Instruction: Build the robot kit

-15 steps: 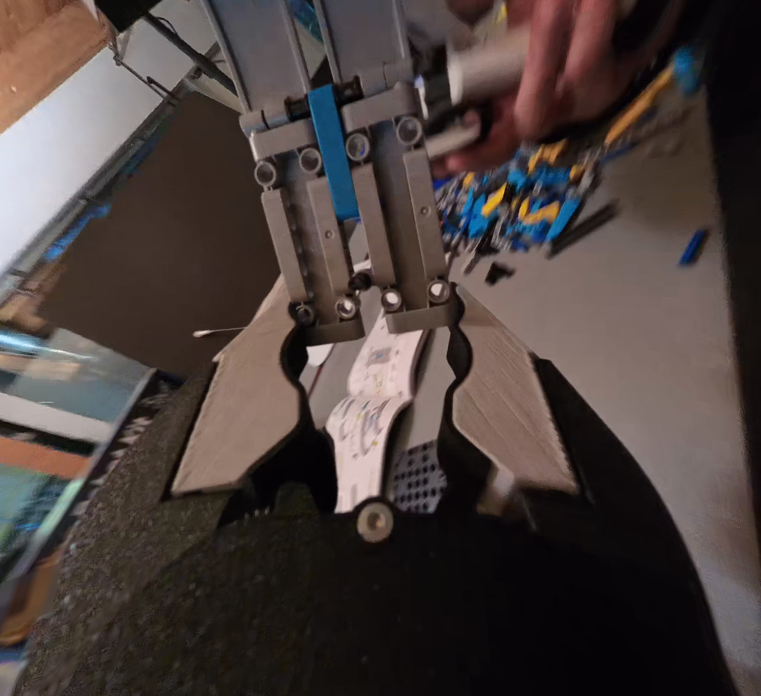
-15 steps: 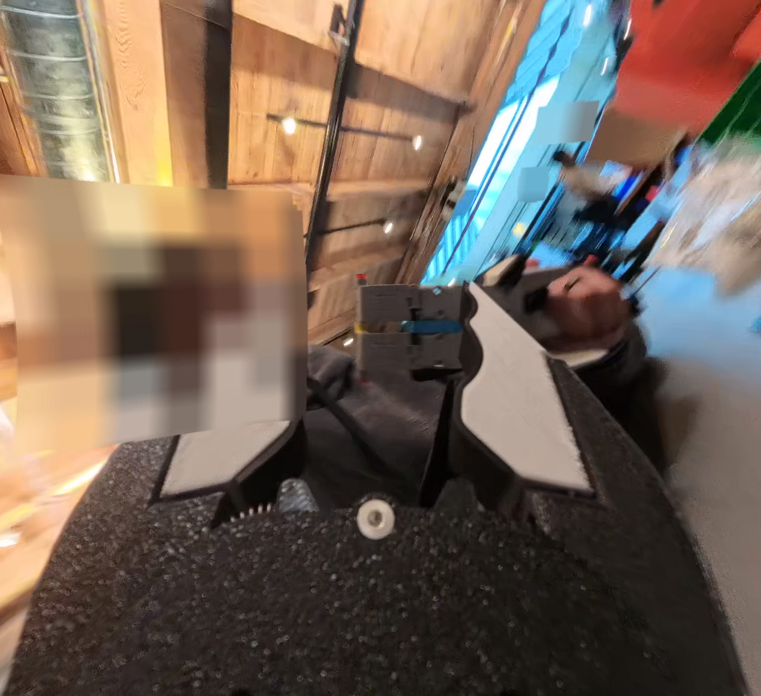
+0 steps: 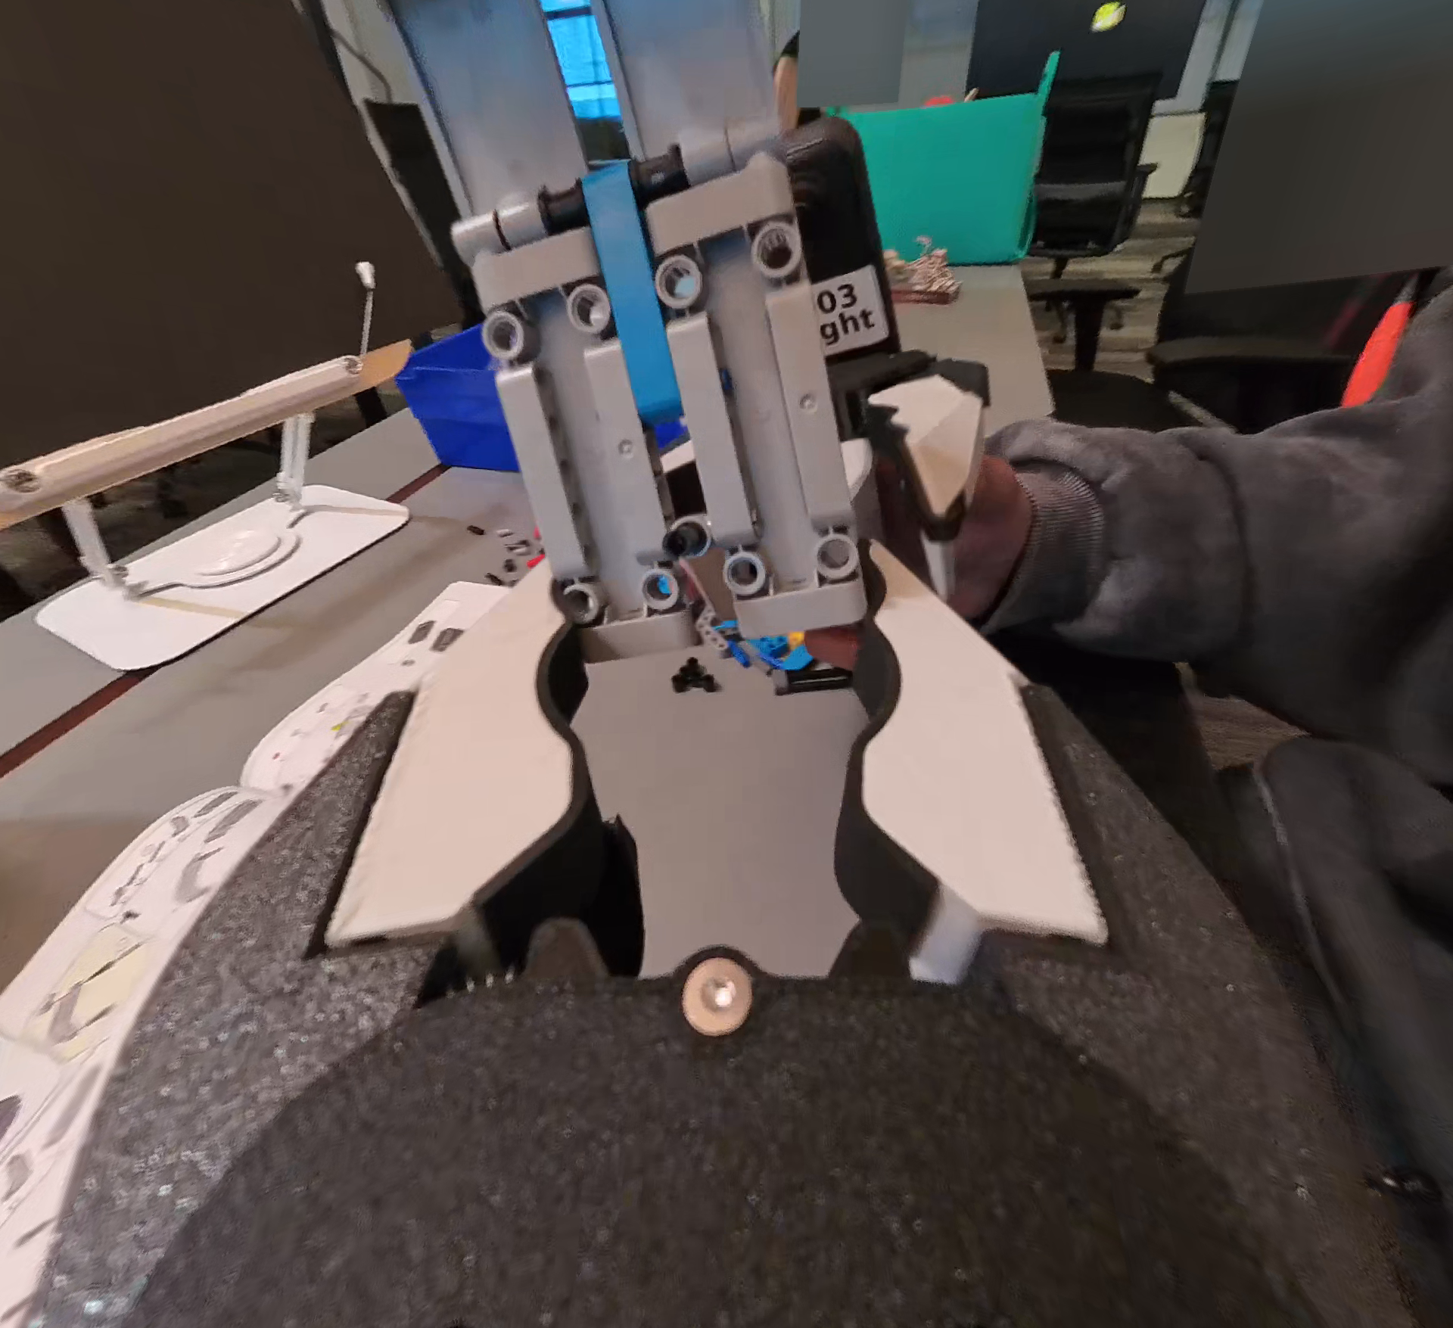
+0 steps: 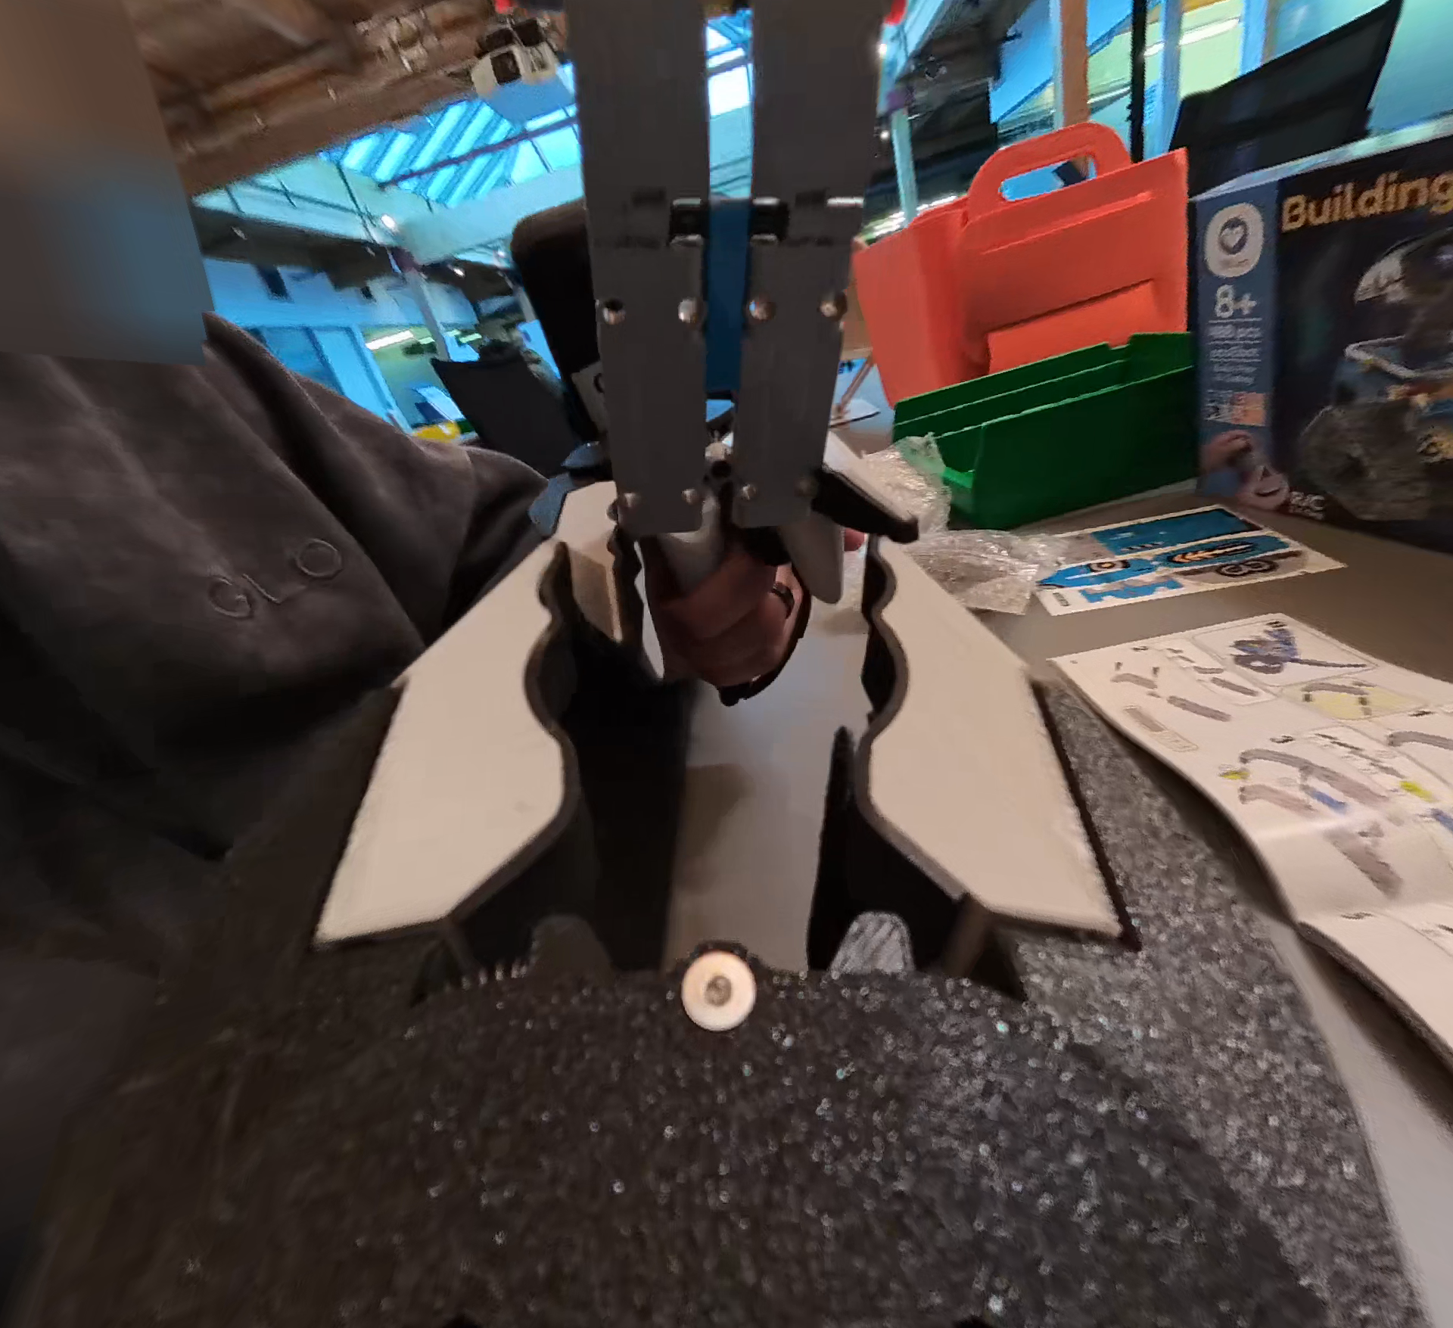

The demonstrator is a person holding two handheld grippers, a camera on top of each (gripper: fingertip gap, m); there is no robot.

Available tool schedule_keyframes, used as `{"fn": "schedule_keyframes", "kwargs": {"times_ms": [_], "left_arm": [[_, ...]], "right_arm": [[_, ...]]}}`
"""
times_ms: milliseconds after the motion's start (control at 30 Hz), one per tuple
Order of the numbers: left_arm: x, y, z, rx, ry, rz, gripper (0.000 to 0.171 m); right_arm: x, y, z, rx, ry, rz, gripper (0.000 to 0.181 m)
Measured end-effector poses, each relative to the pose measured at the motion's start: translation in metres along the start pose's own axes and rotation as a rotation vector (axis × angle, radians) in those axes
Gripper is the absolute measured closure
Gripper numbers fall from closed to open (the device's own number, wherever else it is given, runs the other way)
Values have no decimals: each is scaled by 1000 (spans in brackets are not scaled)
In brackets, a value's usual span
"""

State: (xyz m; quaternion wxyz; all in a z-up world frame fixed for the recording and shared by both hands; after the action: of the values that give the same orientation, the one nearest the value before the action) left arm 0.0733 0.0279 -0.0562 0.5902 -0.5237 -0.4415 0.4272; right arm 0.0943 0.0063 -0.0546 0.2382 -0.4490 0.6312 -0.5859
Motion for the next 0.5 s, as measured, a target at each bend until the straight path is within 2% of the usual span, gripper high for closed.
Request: {"fn": "schedule_keyframes", "kwargs": {"times_ms": [67,167,233,300,400,500], "left_arm": [[1,4,0,7,-25,-36,104],[0,12,-1,20,-36,-70,104],[-4,17,-4,36,-13,-64,104],[-16,22,-9,65,70,-35,104],[-26,37,-18,162,132,-6,104],[-23,43,-19,181,117,35,103]], "right_arm": [[-4,-2,3,-12,14,-9,110],[-10,-11,14,-43,79,29,103],[-6,-15,14,-69,26,7,98],[-1,-5,1,2,-51,-44,98],[-2,6,-7,46,-71,-64,116],[-7,13,-2,69,-77,-134,116]]}}
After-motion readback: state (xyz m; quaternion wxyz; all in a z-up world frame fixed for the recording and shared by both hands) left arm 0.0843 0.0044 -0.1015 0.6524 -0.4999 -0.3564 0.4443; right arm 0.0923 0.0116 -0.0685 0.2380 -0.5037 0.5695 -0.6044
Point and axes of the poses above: each gripper's, where its closed fingertips meet, z back along the fingers, y out of its underside, x = y × z across the jaws, the point moved 3 cm from there along z, back along the fingers, and after that the axes turned 11 degrees about -y, right-handed, at the moved point
